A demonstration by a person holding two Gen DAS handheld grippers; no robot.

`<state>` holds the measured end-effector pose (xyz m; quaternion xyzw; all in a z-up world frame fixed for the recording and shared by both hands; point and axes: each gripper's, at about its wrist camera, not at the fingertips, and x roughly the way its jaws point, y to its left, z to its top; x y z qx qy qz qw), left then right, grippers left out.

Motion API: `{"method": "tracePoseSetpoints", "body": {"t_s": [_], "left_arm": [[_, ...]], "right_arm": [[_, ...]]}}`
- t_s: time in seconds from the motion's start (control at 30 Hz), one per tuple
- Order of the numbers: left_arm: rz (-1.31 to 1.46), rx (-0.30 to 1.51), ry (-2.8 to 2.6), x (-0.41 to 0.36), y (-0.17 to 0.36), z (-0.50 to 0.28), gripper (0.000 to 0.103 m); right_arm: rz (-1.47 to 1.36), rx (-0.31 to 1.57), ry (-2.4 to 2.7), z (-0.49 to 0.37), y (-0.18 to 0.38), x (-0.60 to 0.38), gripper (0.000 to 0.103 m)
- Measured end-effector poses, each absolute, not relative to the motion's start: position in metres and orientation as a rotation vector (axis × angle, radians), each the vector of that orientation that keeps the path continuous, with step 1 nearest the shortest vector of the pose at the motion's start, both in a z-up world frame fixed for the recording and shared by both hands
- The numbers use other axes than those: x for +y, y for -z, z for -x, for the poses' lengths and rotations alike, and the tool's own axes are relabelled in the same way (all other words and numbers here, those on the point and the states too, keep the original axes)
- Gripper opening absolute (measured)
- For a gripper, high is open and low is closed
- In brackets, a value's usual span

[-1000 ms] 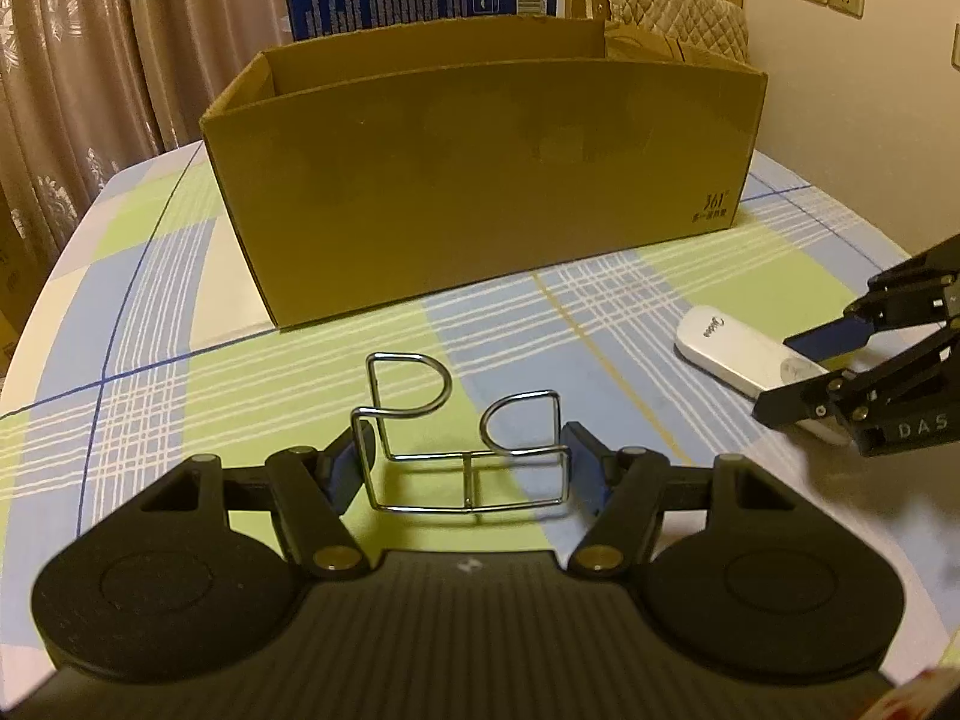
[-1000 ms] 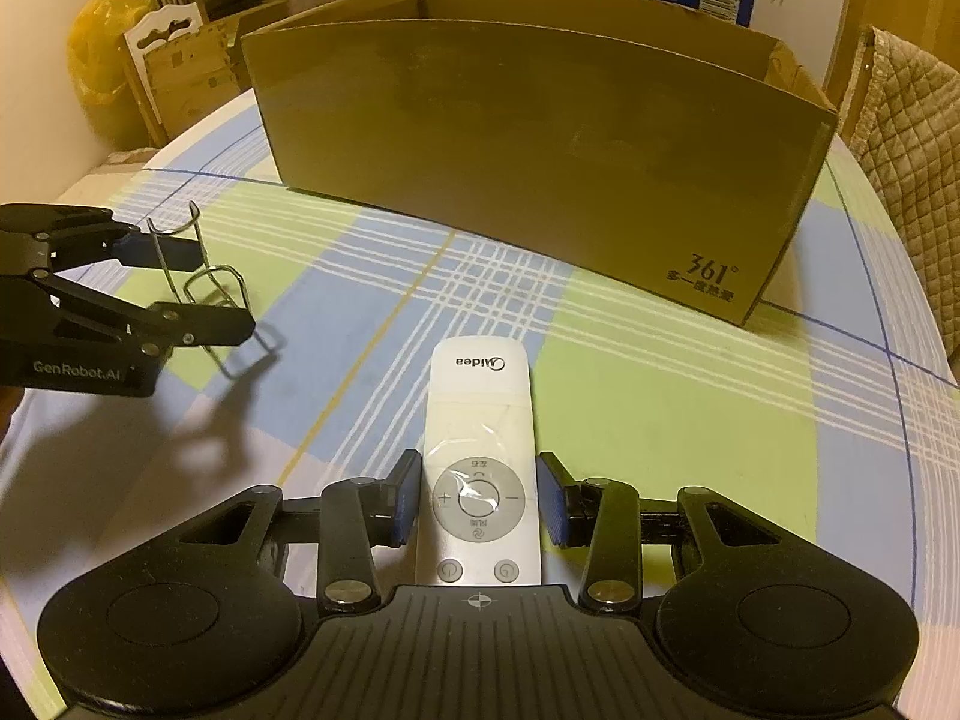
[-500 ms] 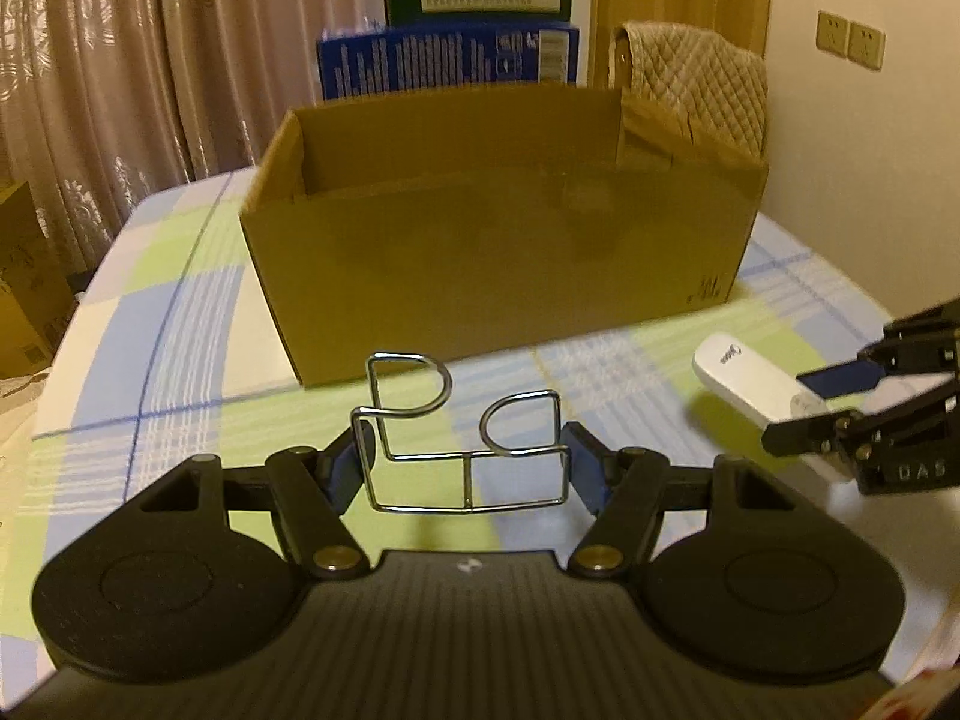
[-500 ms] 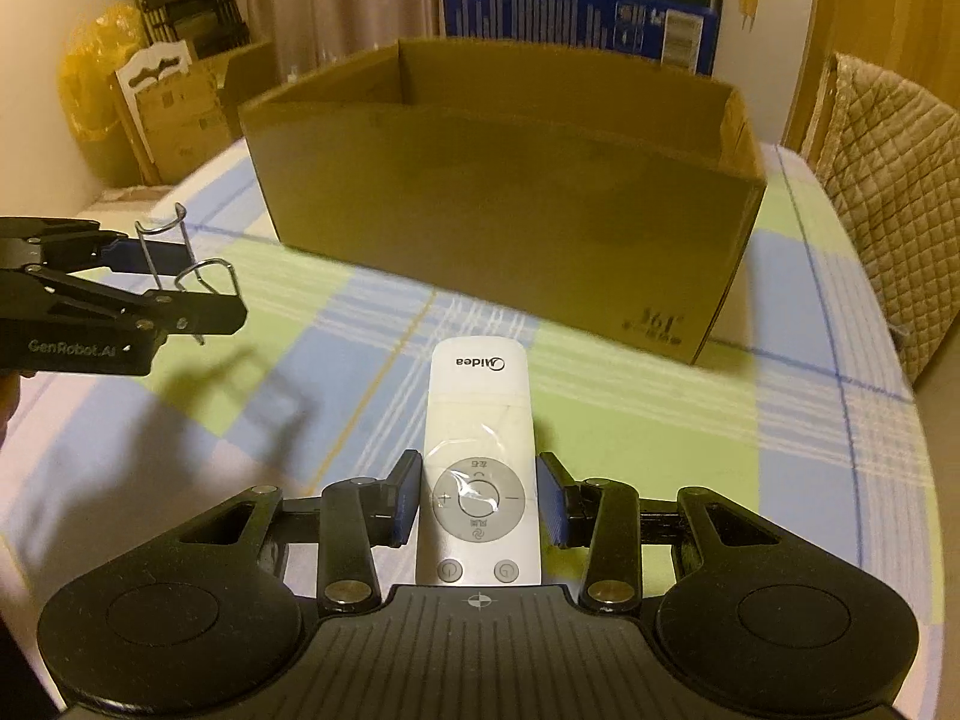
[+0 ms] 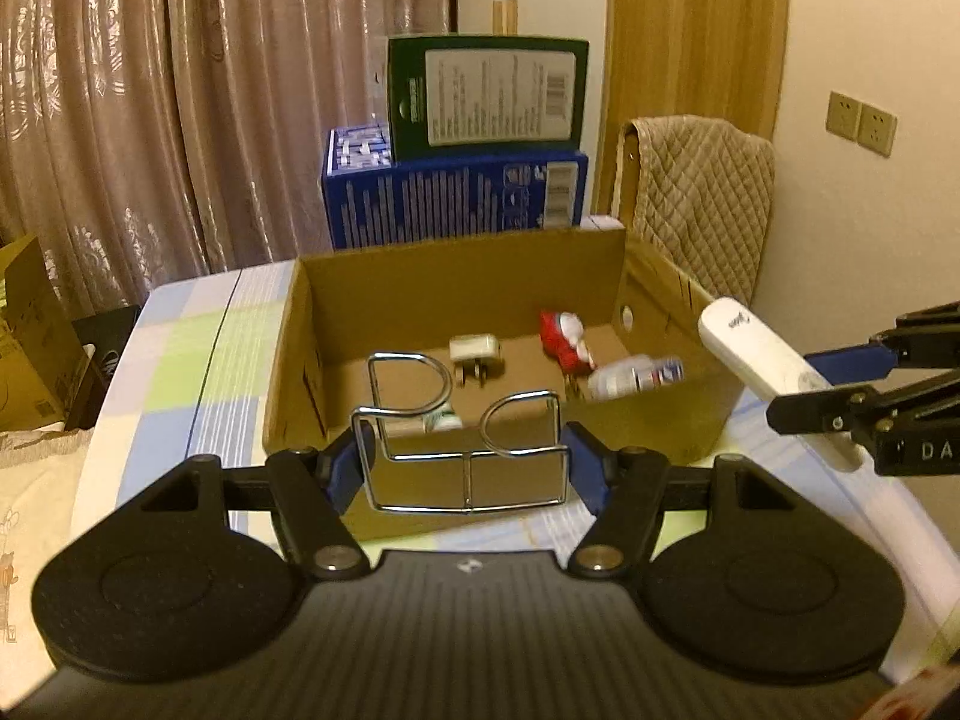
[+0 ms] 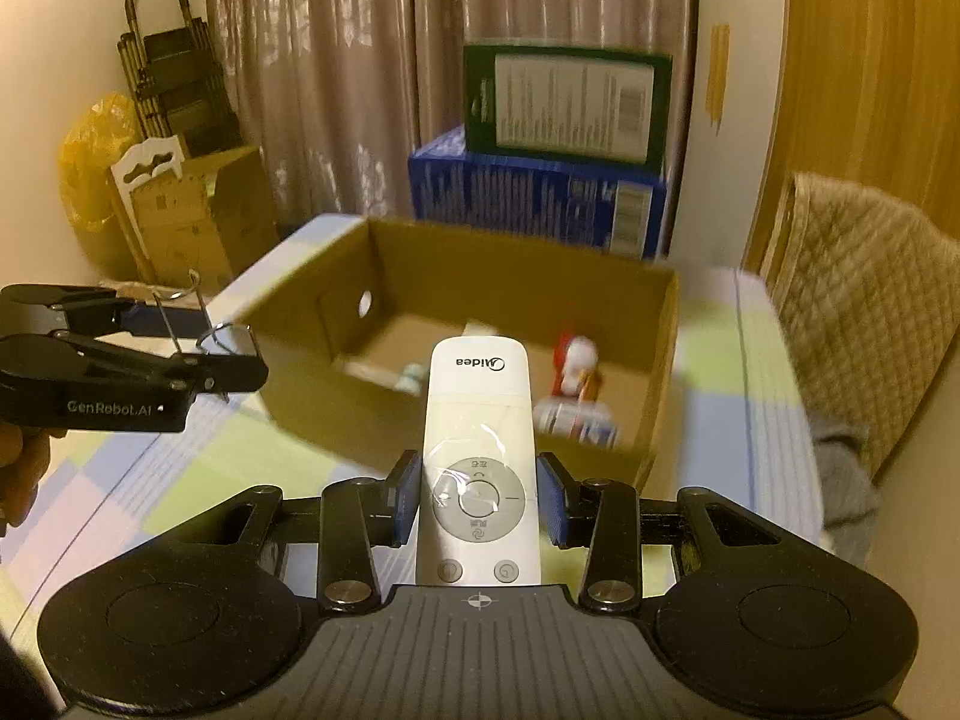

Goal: Organize rigid objects
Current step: 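Carry the wire stand and white remote over the box with both tools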

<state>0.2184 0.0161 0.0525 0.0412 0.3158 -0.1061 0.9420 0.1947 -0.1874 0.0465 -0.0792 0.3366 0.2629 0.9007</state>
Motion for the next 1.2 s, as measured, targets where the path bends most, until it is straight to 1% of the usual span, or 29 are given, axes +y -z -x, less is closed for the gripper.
{"method": "tracePoseSetpoints", "body": {"t_s": [0.2,0.47,1.2], "left_arm": [[-0.079,0.651,0.193,0.018,-0.068,-0.263,0.064],[-0.070,0.695,0.171,0.021,-0.062,-0.310,0.064],[-0.050,0.768,0.161,0.022,-0.026,-0.356,0.064]], "right_arm": [[0.144,0.705,-0.527,-0.237,-0.060,-0.179,0.037],[0.126,0.751,-0.508,-0.283,-0.053,-0.169,0.037],[0.079,0.854,-0.488,-0.327,-0.014,-0.151,0.037]]}}
